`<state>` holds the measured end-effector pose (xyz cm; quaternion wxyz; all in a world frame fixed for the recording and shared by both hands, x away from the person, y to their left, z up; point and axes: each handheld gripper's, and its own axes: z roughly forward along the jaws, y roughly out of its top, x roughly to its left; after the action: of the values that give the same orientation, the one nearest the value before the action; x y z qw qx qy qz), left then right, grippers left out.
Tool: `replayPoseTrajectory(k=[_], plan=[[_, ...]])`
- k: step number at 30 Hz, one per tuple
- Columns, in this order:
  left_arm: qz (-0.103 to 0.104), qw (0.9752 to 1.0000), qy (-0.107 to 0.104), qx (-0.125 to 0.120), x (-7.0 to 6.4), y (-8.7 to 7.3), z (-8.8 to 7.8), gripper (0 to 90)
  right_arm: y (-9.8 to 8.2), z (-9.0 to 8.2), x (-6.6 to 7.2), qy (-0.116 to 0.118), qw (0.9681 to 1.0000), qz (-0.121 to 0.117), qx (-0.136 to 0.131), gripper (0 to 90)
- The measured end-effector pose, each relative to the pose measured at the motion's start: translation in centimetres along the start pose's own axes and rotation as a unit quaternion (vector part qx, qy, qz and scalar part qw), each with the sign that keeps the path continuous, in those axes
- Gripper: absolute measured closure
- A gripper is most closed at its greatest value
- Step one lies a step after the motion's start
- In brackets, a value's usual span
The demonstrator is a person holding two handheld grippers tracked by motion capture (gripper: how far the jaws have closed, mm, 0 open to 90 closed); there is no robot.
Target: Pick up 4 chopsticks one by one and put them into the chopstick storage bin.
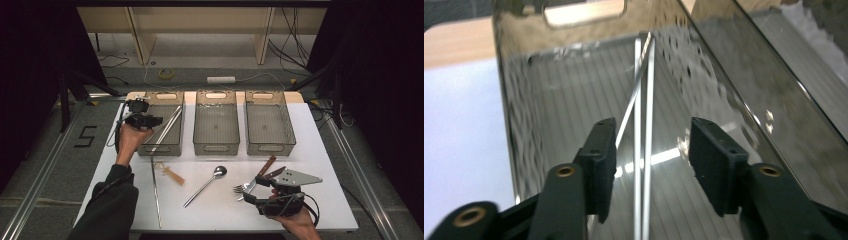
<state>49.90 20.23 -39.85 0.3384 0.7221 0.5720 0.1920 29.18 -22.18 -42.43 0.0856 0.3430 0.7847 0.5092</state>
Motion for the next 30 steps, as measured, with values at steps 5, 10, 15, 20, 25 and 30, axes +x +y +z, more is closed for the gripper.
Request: replayPoseTrajectory(k=[5,10,15,20,25,30], plan=[[-0.034,0.999,0.018,-0.023,-1.9,-2.2,-2.3,45.8,0.0,-0.1,0.1,0.0,1.0,-0.002,0.001,28.6],[-0.049,0.9969,0.035,-0.051,-3.7,-4.0,-4.5,41.1,0.1,-0.1,0.2,0.001,1.0,-0.003,-0.001,28.6],[-0.044,0.9961,0.051,-0.057,-5.4,-6.1,-5.8,37.8,0.1,-0.1,0.1,0.001,1.0,-0.003,-0.001,28.6],[-0.067,0.9931,0.064,-0.071,-5.8,-7.9,-7.0,35.2,0.1,-0.1,0.2,0.001,1.0,-0.004,0.0,28.6],[-0.069,0.9913,0.079,-0.079,-6.0,-9.8,-7.6,34.7,0.1,-0.1,0.2,0.001,1.0,-0.004,0.0,28.6],[-0.076,0.9906,0.086,-0.075,-6.1,-11.3,-7.3,34.4,0.1,-0.1,0.3,0.002,1.0,-0.007,0.0,28.6]])
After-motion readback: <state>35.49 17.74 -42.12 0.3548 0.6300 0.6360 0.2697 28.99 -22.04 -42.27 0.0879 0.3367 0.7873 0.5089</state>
